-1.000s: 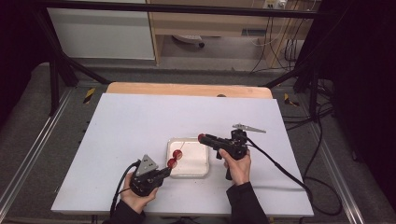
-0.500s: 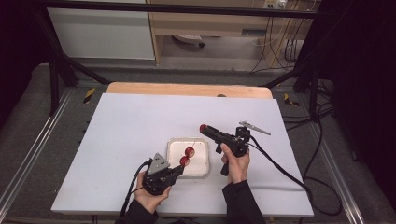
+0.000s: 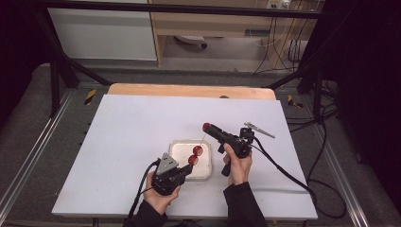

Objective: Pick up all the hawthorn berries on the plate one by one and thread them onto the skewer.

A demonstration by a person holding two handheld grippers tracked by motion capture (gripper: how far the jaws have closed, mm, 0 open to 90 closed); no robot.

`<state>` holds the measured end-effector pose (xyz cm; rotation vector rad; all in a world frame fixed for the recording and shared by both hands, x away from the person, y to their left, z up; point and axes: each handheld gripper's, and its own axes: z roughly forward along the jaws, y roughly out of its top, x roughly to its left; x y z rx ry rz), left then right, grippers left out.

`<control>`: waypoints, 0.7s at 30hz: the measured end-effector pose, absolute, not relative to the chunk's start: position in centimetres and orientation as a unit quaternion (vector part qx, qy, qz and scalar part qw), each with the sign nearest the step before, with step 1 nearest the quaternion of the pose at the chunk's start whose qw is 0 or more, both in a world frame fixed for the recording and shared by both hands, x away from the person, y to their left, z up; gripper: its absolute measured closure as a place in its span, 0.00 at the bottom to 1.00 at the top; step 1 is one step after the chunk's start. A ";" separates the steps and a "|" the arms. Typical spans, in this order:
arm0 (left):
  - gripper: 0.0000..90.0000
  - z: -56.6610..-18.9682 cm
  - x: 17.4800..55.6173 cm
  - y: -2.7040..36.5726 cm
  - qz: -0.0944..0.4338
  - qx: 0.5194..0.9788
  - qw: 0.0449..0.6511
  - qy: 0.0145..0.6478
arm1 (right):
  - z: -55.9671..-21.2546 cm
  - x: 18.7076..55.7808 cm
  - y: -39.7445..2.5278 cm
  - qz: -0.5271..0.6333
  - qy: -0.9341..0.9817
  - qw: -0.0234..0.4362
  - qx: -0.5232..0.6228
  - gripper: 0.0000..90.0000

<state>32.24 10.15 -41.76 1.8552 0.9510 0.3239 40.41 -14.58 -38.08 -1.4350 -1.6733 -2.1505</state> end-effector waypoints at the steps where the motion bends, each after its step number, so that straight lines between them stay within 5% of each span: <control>1: 0.98 -41.8 32.3 10.1 0.134 0.763 0.495 0.393 | -38.1 40.4 -14.5 -0.698 -0.542 0.031 -0.466 0.70; 21: 0.98 -42.0 32.4 9.9 0.134 0.754 0.501 0.402 | -38.7 40.4 -13.9 -0.709 -0.525 0.035 -0.470 0.70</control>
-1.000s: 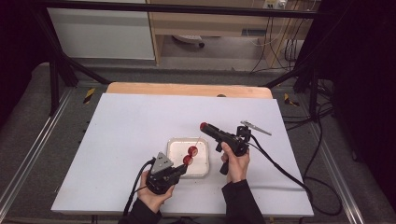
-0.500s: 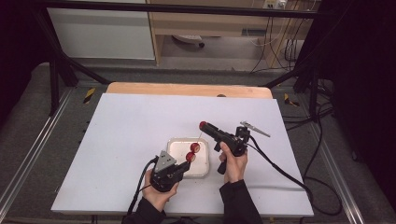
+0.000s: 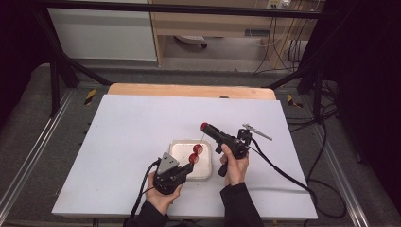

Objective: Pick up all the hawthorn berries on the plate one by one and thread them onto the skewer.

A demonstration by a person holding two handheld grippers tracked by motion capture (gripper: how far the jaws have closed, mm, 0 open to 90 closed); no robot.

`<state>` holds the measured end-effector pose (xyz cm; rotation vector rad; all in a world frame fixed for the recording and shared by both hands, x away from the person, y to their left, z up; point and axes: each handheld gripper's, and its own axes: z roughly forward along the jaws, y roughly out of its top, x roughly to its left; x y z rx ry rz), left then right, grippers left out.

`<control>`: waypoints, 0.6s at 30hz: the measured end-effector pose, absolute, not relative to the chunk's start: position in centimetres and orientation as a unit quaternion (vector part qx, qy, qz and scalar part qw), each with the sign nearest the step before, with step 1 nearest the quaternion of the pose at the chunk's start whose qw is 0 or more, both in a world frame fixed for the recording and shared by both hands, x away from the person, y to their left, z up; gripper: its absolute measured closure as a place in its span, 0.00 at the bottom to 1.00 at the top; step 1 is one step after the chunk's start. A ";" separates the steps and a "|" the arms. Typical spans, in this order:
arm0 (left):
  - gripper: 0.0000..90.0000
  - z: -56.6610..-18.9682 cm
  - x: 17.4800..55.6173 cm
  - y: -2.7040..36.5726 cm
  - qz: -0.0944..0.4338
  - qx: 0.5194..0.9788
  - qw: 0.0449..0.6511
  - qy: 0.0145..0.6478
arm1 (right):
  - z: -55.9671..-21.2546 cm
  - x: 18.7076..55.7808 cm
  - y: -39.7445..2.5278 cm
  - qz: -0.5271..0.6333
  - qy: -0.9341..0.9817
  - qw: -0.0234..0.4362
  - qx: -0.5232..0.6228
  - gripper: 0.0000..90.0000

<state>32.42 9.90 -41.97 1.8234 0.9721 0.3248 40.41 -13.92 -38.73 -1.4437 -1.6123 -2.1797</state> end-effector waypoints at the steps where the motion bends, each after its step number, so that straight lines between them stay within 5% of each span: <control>1: 0.98 -42.0 32.4 9.9 0.135 0.754 0.502 0.402 | -38.7 40.4 -13.9 -0.709 -0.524 0.035 -0.470 0.70; 18: 0.98 -41.8 32.6 9.5 0.129 0.735 0.516 0.421 | -39.2 40.2 -13.4 -0.712 -0.519 0.042 -0.472 0.70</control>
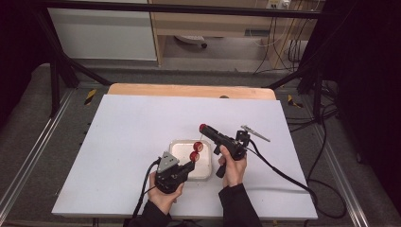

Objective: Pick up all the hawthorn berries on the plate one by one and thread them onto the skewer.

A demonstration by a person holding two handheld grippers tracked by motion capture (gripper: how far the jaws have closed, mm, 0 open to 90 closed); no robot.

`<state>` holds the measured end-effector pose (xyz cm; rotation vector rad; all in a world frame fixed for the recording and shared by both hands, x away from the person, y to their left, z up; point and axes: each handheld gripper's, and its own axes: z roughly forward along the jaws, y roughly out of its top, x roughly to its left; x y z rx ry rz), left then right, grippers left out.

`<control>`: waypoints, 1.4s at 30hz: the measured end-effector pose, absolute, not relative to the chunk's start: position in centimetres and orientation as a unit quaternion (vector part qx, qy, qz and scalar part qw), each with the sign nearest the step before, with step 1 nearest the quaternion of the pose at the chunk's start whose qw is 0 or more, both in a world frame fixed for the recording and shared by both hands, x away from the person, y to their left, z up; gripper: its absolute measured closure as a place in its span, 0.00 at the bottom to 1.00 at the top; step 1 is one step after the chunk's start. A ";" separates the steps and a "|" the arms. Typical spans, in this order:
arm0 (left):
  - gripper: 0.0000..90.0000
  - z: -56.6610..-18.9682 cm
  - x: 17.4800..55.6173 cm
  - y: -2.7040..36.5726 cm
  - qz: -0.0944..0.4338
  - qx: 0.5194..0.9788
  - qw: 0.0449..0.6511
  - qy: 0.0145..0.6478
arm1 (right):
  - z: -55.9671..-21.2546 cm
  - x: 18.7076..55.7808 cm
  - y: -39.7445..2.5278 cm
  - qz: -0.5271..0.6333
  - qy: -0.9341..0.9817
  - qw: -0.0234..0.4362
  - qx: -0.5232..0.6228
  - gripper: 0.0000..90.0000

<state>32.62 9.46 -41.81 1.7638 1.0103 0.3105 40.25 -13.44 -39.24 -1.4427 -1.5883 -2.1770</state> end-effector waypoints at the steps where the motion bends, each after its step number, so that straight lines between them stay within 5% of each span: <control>1: 0.98 -41.7 32.8 9.4 0.129 0.734 0.515 0.424 | -39.3 40.2 -13.4 -0.711 -0.520 0.041 -0.472 0.70; 25: 0.98 -42.2 33.7 10.1 0.134 0.739 0.504 0.426 | -41.3 39.5 -12.0 -0.696 -0.541 0.047 -0.469 0.69; 30: 0.98 -42.2 33.8 10.8 0.133 0.743 0.500 0.425 | -40.9 39.4 -12.4 -0.685 -0.562 0.023 -0.462 0.60; 42: 0.98 -43.0 33.8 13.2 0.141 0.773 0.472 0.399 | -40.4 39.5 -14.0 -0.605 -0.672 -0.032 -0.425 0.20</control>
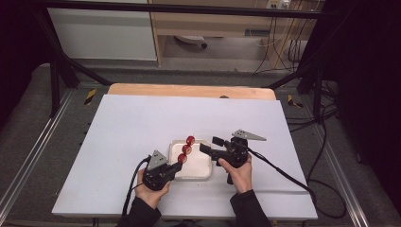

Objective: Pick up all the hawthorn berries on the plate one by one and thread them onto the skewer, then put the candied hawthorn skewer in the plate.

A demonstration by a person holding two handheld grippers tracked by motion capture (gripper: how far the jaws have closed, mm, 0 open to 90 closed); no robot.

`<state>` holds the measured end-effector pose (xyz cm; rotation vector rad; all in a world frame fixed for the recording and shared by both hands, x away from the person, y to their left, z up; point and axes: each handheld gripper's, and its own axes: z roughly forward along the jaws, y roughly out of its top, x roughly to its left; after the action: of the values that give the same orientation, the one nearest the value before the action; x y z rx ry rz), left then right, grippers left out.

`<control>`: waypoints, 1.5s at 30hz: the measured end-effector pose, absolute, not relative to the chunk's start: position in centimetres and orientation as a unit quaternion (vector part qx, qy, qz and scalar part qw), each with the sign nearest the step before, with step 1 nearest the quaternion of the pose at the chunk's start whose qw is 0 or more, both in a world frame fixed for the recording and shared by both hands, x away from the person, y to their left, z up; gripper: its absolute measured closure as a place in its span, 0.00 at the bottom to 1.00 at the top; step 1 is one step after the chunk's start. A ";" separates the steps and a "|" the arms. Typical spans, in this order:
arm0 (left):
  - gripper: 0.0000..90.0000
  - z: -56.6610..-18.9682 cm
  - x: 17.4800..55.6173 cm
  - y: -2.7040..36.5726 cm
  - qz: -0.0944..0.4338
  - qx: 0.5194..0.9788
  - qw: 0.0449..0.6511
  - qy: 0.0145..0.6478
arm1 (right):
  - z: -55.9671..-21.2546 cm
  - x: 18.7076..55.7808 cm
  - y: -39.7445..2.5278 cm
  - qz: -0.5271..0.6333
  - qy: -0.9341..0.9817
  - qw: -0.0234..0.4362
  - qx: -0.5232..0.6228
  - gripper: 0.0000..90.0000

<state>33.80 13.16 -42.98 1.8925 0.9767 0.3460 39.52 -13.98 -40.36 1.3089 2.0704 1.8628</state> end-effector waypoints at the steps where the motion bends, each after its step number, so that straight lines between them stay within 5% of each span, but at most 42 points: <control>1: 0.98 -43.0 33.8 13.3 0.141 0.776 0.470 0.397 | -40.5 39.5 -14.2 0.598 0.680 0.037 0.423 0.17; 12: 0.98 -42.5 34.0 15.4 0.134 0.797 0.449 0.381 | -42.7 38.9 -17.5 0.507 0.759 0.090 0.398 0.01; 45: 0.98 -41.5 38.9 14.0 0.114 0.861 0.336 0.364 | -46.0 35.6 -24.7 0.458 0.786 0.107 0.401 0.01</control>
<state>38.89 14.03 -41.51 2.2453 0.9490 0.2963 35.63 -24.69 -46.01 1.1810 2.3152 1.3475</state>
